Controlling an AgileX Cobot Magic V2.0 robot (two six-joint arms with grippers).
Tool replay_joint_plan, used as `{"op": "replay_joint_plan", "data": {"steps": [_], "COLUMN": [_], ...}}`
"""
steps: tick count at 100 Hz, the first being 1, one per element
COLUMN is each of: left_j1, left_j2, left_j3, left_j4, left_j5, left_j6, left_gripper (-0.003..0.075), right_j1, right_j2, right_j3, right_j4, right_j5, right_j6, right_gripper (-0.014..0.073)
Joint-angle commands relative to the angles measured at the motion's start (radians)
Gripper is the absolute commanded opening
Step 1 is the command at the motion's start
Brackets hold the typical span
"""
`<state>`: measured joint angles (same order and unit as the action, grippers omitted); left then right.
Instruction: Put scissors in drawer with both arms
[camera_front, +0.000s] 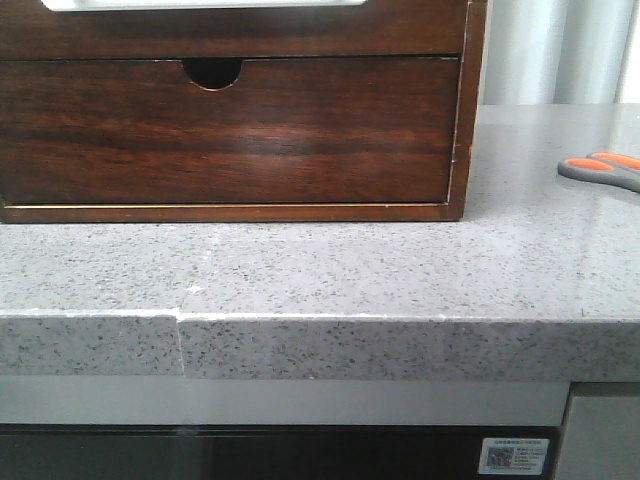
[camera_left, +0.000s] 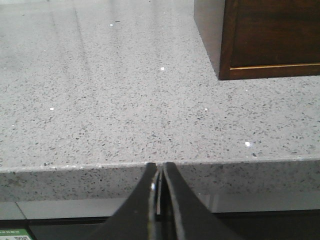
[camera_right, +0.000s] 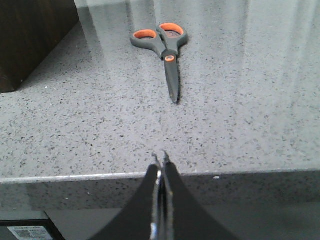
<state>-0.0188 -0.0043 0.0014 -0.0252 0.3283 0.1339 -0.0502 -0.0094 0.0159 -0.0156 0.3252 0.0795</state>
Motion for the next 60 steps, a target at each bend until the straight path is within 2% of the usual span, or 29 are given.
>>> {"op": "replay_joint_plan", "data": {"steps": [1, 42, 60], "left_j1": [0.001, 0.001, 0.001], "left_j2": [-0.032, -0.032, -0.032], "left_j3": [0.024, 0.024, 0.024], "left_j4": [-0.014, -0.014, 0.129], "left_j5": [-0.036, -0.037, -0.044], "left_j6": [0.002, 0.002, 0.002], "left_gripper": [-0.0019, -0.0019, -0.0019], "right_j1": [0.002, 0.002, 0.002], "right_j2": [-0.020, -0.020, -0.020], "right_j3": [0.010, 0.010, 0.010], "right_j4": [0.000, 0.000, 0.000], "right_j5": [-0.025, -0.025, -0.025], "right_j6": [-0.007, -0.007, -0.007], "right_gripper": [-0.0071, -0.0071, -0.0071]}}
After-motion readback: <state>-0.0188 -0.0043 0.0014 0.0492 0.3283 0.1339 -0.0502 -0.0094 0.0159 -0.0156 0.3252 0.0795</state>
